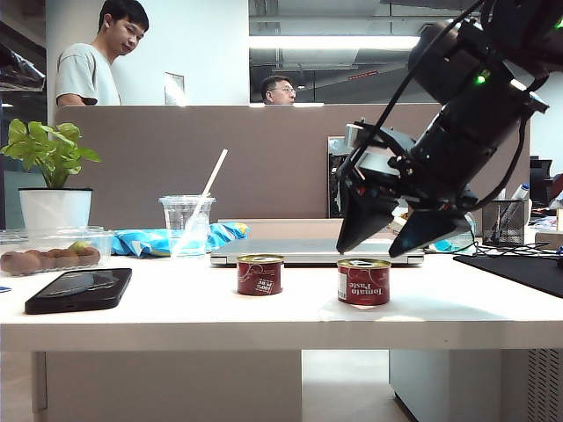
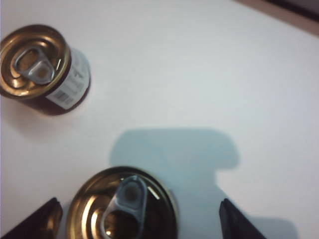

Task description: Stack a can of tomatoes on the right onto the can of tomatoes on the left.

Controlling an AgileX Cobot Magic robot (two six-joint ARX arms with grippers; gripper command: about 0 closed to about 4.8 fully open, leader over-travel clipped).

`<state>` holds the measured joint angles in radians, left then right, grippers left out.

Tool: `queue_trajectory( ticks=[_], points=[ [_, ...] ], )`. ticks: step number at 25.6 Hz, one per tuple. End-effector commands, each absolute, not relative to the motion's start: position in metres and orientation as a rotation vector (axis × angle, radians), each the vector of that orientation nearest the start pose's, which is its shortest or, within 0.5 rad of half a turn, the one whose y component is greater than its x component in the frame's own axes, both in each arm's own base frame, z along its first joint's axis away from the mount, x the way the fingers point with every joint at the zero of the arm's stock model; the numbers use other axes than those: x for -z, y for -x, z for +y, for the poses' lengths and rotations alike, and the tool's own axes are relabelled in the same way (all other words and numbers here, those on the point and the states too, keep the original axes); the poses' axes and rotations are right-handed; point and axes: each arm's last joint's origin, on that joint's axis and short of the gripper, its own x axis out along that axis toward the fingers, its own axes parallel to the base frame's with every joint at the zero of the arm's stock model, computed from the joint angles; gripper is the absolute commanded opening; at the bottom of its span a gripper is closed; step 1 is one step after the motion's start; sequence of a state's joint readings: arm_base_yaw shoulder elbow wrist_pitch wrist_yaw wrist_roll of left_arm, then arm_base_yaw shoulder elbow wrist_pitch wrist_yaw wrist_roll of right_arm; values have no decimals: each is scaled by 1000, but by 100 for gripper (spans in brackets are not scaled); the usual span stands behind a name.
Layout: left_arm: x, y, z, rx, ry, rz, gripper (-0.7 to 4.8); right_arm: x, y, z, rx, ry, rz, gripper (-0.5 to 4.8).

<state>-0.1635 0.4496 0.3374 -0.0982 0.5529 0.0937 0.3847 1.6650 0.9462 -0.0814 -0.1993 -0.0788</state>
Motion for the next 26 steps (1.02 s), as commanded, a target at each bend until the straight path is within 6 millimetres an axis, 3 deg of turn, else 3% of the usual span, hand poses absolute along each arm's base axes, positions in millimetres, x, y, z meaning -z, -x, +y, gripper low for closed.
queue_trajectory(
  ticks=[1,7,10,14,18,26],
  points=[
    [-233,-119,-35,722,-54,169,-5,-177,-310,134,-616,145,794,432],
    [-232,-119,-35,722,-54,172,-5,-168,-312,135,-628,141,824,430],
    [-232,-119,-35,722,-54,173,-5,-161,-313,135,-627,142,844,363],
    [-232,-118,-35,723,-52,180,-5,-156,-316,136,-628,142,842,346],
    [-229,-118,-35,723,-47,205,-5,-157,-318,137,-629,140,815,238],
    [-228,-118,-35,723,-45,222,-5,-164,-324,140,-636,133,724,228]
  ],
)
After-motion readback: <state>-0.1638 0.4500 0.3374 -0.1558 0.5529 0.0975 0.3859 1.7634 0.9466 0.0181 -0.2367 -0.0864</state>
